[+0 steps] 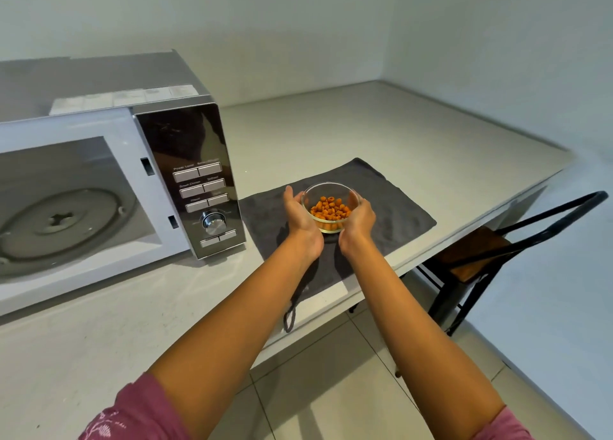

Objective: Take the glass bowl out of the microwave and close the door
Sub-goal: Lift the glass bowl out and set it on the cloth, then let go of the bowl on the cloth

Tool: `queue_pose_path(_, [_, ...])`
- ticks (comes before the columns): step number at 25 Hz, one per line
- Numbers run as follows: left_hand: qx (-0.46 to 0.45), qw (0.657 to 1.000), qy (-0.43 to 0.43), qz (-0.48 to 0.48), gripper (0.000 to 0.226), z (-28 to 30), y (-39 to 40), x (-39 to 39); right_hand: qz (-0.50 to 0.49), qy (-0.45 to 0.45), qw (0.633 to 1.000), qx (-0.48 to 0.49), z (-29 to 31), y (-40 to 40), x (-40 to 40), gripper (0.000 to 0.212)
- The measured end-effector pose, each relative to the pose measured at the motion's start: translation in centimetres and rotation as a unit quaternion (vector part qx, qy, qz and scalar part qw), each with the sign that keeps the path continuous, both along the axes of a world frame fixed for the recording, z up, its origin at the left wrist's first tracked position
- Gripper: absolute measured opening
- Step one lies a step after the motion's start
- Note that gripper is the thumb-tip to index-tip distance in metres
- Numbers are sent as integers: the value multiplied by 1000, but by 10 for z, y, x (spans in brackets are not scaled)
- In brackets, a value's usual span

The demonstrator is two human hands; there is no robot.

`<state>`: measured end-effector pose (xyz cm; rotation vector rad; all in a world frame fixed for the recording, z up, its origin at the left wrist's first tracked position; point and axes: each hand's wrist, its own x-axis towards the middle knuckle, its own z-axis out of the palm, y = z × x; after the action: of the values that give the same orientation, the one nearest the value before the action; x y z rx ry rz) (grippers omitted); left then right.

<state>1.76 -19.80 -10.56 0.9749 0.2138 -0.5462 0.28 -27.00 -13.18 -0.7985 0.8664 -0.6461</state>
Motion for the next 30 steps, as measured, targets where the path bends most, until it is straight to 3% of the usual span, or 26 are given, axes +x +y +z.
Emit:
queue_pose_path(14, [72,994,-66,-57,65,2,0,9,11,26,997,-68,-11,-19,5,36])
queue_pose_path(18, [102,983,-146,-34,61,14,16,-4,-86,53,985,-140,-8,-11,-7,39])
queue_pose_path(22, [104,956,-275,-3,53,24,35,-18,-183,-15,950,-254,13,10,-13,31])
queue_pose_path(30, [129,899,-404,113,45,69,96,-43,-173,-169,900,-363,56,82,-11,27])
